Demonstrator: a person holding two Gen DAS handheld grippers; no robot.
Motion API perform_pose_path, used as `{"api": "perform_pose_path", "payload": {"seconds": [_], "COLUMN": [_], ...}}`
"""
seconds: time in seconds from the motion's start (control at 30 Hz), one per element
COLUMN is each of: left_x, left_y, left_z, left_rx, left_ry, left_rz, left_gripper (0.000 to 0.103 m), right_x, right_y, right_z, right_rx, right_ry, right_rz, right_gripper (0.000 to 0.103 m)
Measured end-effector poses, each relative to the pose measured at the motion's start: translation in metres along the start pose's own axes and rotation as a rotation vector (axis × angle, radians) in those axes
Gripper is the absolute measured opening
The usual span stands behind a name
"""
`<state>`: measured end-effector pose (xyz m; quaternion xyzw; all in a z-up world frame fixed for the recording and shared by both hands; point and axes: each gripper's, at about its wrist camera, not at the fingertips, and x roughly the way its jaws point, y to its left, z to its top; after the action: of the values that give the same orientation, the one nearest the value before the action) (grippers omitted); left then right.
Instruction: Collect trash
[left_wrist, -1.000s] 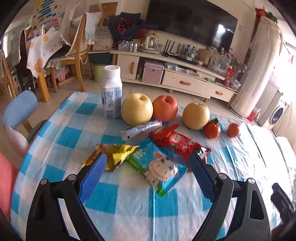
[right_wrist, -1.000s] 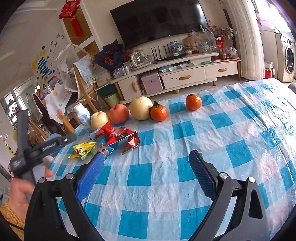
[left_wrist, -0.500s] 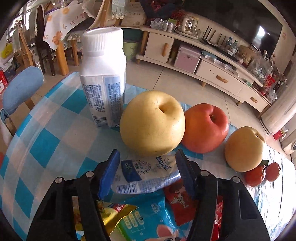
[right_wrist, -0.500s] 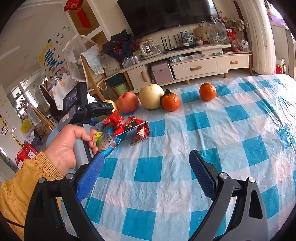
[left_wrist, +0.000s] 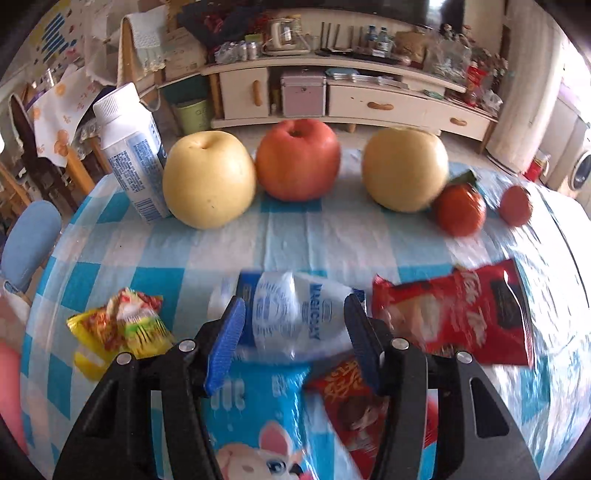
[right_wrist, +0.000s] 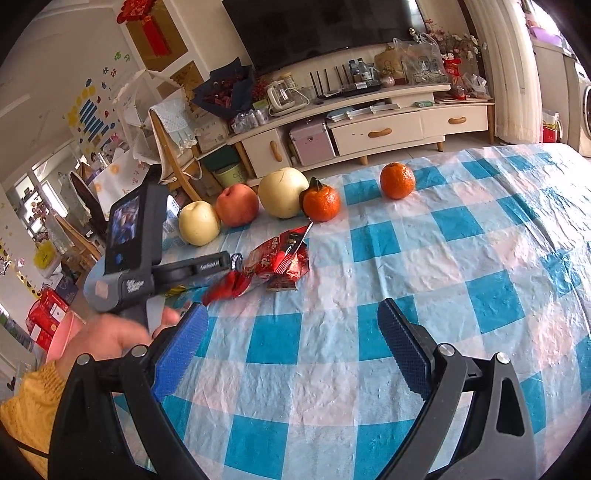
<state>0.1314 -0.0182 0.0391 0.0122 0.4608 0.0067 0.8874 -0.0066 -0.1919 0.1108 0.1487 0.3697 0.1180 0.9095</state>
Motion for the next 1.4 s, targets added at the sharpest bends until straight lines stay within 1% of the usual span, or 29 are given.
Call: {"api": "perform_pose_path", "payload": {"seconds": [0.03,0.07,0.1,0.13,0.17,0.2,0.23,0.3,0.4,0.53,0.6,0.67,0.8,0.93,1.0,1.03,1.07,1.1,1.13,1.17,1.27,1.4], "left_x": [-0.005,-0.011,-0.011,-0.015,-0.022,-0.027,-0.031,-0.041,-0.053,-0.063,-0.068,-0.072,-0.074,-0.062,-0.060,-0.060,-0.060,-0.061,-0.063,-0.064,-0.067,-0.071], "left_y": [-0.003,-0.005,-0.009,-0.013,-0.021,-0.026,-0.026,-0.018,0.002,0.021,0.023,0.017,-0.002,-0.018,-0.025,-0.027,-0.029,-0.030,-0.029,-0.029,-0.025,-0.017], "left_z": [-0.008,-0.019,-0.031,-0.041,-0.052,-0.061,-0.066,-0.075,-0.085,-0.097,-0.102,-0.105,-0.111,-0.116,-0.115,-0.116,-0.115,-0.116,-0.116,-0.116,-0.117,-0.121], "left_rx": [0.014,0.014,0.028,0.060,0.127,0.170,0.178,0.124,0.044,0.010,0.029,0.057,0.113,0.165,0.196,0.205,0.213,0.220,0.226,0.227,0.220,0.194], "left_ry": [0.007,0.017,0.058,0.046,0.028,0.017,0.011,0.003,-0.008,-0.007,-0.001,0.004,0.044,0.079,0.064,0.063,0.058,0.052,0.047,0.047,0.047,0.039], "left_rz": [-0.016,-0.048,-0.086,-0.084,-0.065,-0.066,-0.079,-0.137,-0.204,-0.246,-0.251,-0.256,-0.277,-0.256,-0.225,-0.216,-0.200,-0.188,-0.195,-0.193,-0.193,-0.212], "left_gripper": [0.054,0.054,0.054,0.054,0.054,0.054,0.055,0.056,0.056,0.058,0.062,0.068,0.070,0.070,0.070,0.069,0.064,0.061,0.052,0.048,0.045,0.043], "right_x": [0.000,-0.001,-0.002,-0.002,-0.001,0.000,0.001,0.004,0.008,0.013,0.016,0.018,0.022,0.023,0.023,0.023,0.023,0.024,0.024,0.025,0.031,0.036], "right_y": [-0.003,-0.006,-0.009,-0.012,-0.016,-0.018,-0.020,-0.023,-0.023,-0.020,-0.018,-0.015,-0.014,-0.014,-0.013,-0.012,-0.012,-0.011,-0.010,-0.009,-0.005,0.001], "right_z": [0.001,0.001,0.002,0.003,0.003,0.003,0.002,0.001,0.000,0.000,0.001,0.001,0.000,-0.001,-0.001,-0.001,-0.001,-0.001,-0.001,-0.001,-0.003,-0.004], "right_rx": [0.005,0.012,0.017,0.021,0.027,0.034,0.041,0.044,0.050,0.050,0.048,0.043,0.055,0.060,0.057,0.055,0.053,0.050,0.044,0.040,0.026,-0.007], "right_ry": [0.000,-0.001,-0.003,-0.002,0.001,0.006,0.015,0.030,0.051,0.068,0.076,0.086,0.103,0.104,0.104,0.104,0.104,0.105,0.107,0.110,0.129,0.137], "right_rz": [-0.003,-0.007,-0.015,-0.026,-0.034,-0.038,-0.039,-0.039,-0.023,-0.006,0.008,0.022,0.050,0.053,0.054,0.055,0.057,0.057,0.057,0.057,0.065,0.057], "right_gripper": [0.094,0.094,0.094,0.094,0.094,0.094,0.094,0.094,0.094,0.094,0.094,0.094,0.094,0.094,0.094,0.094,0.094,0.094,0.094,0.094,0.094,0.094]}}
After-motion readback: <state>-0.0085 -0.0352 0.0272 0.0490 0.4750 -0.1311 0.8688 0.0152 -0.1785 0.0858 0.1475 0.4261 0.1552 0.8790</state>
